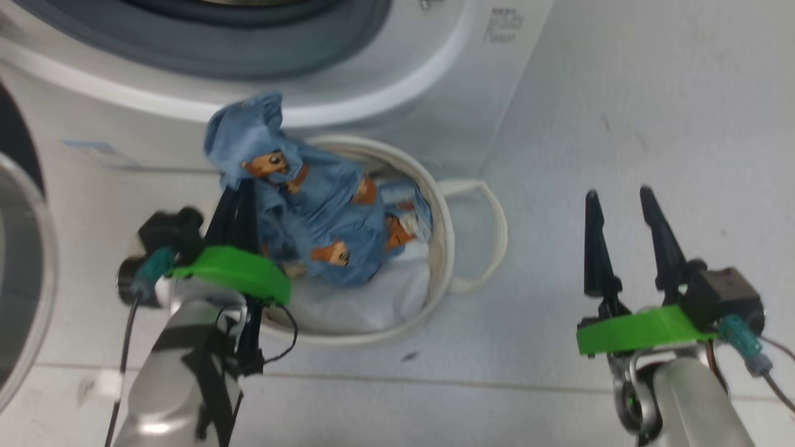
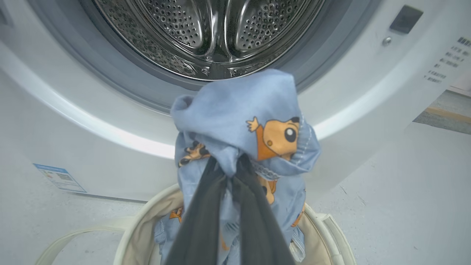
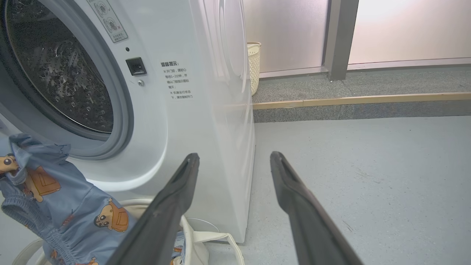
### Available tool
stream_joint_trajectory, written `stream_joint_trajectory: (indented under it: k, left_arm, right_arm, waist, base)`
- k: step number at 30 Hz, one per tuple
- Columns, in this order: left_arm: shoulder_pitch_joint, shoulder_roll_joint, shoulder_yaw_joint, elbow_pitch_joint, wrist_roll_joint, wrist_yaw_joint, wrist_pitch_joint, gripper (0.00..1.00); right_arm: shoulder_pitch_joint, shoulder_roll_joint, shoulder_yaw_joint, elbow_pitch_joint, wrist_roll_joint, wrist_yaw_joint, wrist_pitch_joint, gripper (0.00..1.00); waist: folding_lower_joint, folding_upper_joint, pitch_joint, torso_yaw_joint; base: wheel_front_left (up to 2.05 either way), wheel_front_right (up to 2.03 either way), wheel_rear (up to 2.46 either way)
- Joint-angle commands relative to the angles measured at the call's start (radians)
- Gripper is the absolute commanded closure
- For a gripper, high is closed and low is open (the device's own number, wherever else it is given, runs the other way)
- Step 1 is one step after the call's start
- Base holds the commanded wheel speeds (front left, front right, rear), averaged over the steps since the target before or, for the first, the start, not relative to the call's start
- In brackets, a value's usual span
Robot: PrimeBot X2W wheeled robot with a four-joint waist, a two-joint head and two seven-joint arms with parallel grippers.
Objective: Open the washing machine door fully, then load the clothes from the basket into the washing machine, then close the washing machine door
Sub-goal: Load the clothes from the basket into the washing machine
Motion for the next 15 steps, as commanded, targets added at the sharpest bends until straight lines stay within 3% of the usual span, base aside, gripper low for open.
stream_joint_trajectory:
  k: [1,8,15]
  left_arm:
    - [0.064,0.007,0.107,-0.142,0.043,-0.031,-0.012,1.00]
    - [0.254,-0.023,0.253,-0.404,0.115,-0.118,-0.012,1.00]
    - [0.371,-0.028,0.282,-0.529,0.126,-0.151,-0.012,1.00]
  right_arm:
    - [0.040,-0.001,0.025,-0.019,0.015,0.001,-0.005,0.00]
    - [0.102,-0.001,0.030,-0.010,0.045,0.001,-0.005,0.00]
    - [0.147,-0.001,0.032,-0.006,0.068,0.001,-0.005,0.00]
  waist:
    - [0.0000,0.0000,-0.130,0.044]
    - [0.0000,0.0000,-0.246,0.053]
    - [0.0000,0.0000,-0.304,0.046]
  base:
    - [0.00,0.00,0.00]
    - [0.00,0.00,0.00]
    - [0.00,0.00,0.00]
